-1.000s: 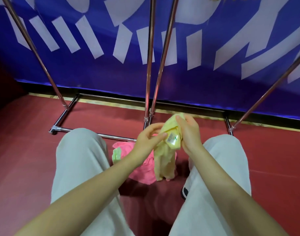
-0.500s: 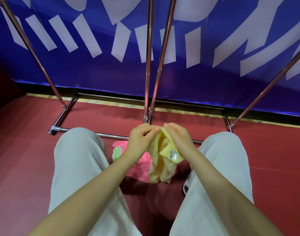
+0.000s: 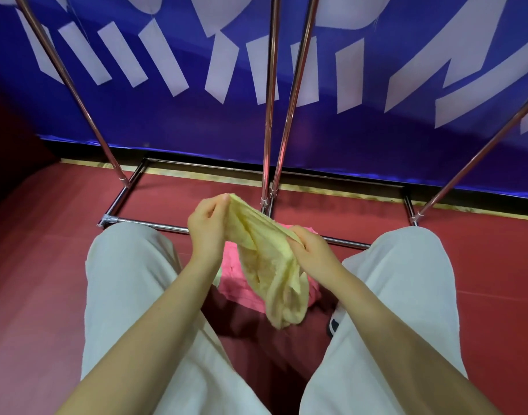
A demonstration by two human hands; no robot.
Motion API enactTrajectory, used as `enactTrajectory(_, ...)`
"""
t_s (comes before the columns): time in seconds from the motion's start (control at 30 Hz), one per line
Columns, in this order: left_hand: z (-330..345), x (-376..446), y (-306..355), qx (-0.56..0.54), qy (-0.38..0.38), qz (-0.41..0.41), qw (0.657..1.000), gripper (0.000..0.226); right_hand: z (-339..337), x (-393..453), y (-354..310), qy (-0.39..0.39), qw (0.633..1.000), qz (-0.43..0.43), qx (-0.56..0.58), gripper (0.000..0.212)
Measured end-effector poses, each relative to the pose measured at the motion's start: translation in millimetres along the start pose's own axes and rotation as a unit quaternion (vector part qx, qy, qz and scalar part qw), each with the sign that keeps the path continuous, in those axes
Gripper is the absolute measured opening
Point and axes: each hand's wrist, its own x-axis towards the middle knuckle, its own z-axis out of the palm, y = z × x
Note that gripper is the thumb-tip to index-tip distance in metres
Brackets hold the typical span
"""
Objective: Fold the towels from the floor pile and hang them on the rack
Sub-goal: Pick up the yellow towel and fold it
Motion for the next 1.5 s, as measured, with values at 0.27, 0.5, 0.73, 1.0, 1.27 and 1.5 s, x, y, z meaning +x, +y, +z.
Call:
enactTrajectory(0.27, -16, 14, -5, -0.052, 0.080, -0.082, 0.992, 0.026, -6, -6, 2, 0.072, 0.989, 0.038, 0.124, 0.015)
enactTrajectory(0.5, -15, 21, -20, -0.072, 0.090, -0.123, 0.986, 0.023, -21, -4, 2, 0.144, 0.801, 0.125, 0.568, 0.020)
enactTrajectory(0.73, 9, 10, -39, 0.019, -0.020, -0.212, 0.977, 0.018, -14, -4, -5, 0.274, 0.901, 0.060, 0.330, 0.026)
enactTrajectory(1.0, 48, -45, -27, -0.070, -0.195, -0.172, 0.963, 0.020, 6, 7, -14, 0.197, 0.957, 0.058, 0.204, 0.008)
enactTrajectory(1.27, 47, -53, -27, -0.091, -0.171, -0.143, 0.971, 0.016, 13, 11, -20, 0.187, 0.954, 0.036, 0.231, 0.007)
enactTrajectory(1.5, 44, -48, -23, -0.054, -0.128, -0.117, 0.983, 0.010, 16, 11, -19, 0.144, 0.936, 0.053, 0.317, 0.018)
